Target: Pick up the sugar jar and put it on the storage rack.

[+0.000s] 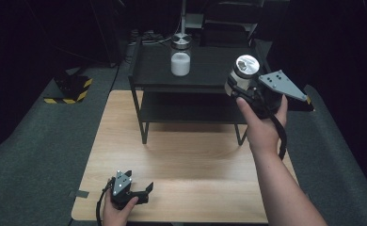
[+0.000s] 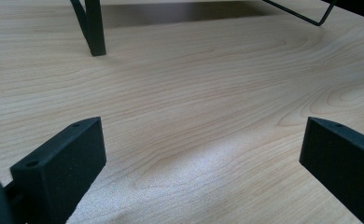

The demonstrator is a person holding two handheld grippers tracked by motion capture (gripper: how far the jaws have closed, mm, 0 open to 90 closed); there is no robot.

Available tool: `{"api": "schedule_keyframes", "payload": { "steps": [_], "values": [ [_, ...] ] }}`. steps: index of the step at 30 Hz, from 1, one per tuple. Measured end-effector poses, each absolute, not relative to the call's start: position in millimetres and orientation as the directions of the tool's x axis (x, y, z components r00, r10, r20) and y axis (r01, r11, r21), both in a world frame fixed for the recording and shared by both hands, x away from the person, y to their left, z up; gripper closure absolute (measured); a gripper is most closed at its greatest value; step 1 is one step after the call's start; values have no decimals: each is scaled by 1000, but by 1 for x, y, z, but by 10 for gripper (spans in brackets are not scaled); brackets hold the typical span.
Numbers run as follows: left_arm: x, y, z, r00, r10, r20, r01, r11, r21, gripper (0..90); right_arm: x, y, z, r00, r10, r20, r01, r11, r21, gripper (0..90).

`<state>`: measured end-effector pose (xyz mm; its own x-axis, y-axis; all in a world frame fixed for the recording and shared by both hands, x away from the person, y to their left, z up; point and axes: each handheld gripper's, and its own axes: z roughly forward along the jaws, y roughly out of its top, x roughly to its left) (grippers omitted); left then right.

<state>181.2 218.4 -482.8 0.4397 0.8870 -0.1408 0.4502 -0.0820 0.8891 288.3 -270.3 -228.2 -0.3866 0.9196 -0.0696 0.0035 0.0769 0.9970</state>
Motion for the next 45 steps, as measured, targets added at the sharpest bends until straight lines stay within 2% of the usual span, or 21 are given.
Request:
{"api": "schedule_keyframes", "payload": {
  "steps": [13, 23, 45],
  "values": [
    [181, 221, -483, 442, 884, -150, 452, -75, 889, 8, 335, -246, -210, -339, 938, -65, 58, 89, 994, 308],
    [182, 223, -483, 441, 883, -162, 458, -66, 887, 8, 360, -238, -212, -306, 950, -61, 89, 92, 992, 308],
    [183, 223, -483, 435, 884, -171, 468, -60, 882, 8, 372, -239, -225, -313, 949, -45, 72, 71, 995, 303]
  ]
}}
